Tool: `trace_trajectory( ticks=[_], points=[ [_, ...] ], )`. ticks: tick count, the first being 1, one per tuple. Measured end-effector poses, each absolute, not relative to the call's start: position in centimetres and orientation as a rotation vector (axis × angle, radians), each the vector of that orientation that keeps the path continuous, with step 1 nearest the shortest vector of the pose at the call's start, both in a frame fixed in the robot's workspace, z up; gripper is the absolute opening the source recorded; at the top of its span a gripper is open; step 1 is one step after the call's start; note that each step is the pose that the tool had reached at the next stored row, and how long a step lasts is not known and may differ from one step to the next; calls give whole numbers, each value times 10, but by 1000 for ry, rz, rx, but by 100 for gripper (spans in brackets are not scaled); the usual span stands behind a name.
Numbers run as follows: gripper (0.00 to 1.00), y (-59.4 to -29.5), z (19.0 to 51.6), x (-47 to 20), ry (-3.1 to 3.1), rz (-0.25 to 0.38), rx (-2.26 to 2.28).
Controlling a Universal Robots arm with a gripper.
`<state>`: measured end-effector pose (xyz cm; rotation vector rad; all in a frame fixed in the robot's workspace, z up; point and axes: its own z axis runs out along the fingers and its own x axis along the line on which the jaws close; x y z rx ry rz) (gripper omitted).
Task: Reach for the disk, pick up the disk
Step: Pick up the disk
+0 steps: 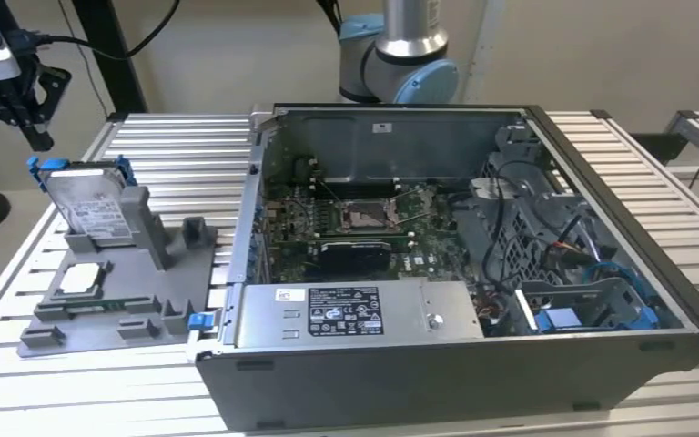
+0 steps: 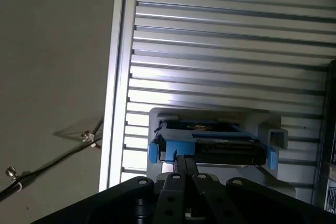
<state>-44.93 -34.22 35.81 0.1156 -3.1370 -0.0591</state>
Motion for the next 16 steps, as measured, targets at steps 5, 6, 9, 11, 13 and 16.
trace_trajectory(
  ticks=[5,6,9,11,13,16],
  points=[
    [0,-342,358,-449,-3132,-59,190],
    [0,-342,358,-449,-3131,-59,210],
    [0,-342,358,-449,-3125,-59,275],
    [0,-342,358,-449,-3121,-59,316],
    [0,-342,358,-449,-3116,-59,354],
    [0,-342,358,-449,-3108,-58,412]
  ],
)
